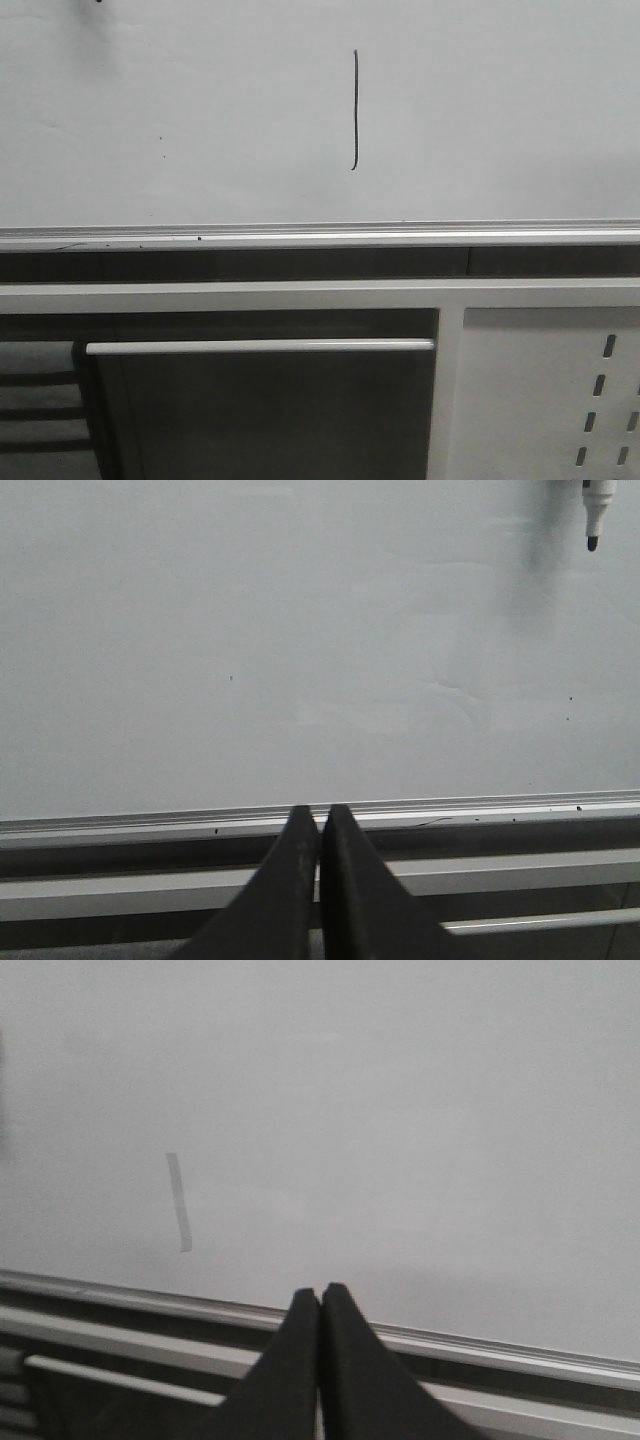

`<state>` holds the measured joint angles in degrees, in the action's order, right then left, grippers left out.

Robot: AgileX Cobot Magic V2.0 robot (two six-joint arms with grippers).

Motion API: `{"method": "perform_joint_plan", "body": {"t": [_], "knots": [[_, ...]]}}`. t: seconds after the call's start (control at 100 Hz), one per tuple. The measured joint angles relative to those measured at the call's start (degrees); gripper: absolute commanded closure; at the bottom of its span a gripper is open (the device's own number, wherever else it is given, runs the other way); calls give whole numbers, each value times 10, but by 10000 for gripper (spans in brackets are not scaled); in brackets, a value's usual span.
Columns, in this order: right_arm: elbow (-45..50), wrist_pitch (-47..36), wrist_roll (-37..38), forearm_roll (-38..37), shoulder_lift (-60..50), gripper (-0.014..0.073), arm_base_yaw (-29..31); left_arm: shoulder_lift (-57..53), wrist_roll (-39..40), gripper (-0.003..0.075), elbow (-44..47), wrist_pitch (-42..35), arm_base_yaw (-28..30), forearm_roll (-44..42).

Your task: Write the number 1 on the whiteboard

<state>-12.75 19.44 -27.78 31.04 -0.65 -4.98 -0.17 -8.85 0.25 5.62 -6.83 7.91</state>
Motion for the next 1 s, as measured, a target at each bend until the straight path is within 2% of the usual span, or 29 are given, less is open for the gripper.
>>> {"method": "perform_joint_plan", "body": {"t": [0.11,0.2,0.45,0.61,1.0], "knots": [[24,-50,134,-165,4,659,7,0,0,741,0,0,0,0],[50,-76,171,-224,5,659,19,0,0,741,0,0,0,0],[134,-101,233,-279,1,659,67,0,1,741,0,0,0,0],[133,-95,257,-293,1,659,71,0,1,741,0,0,0,0],[133,-84,259,-310,1,659,71,0,1,741,0,0,0,0]]}}
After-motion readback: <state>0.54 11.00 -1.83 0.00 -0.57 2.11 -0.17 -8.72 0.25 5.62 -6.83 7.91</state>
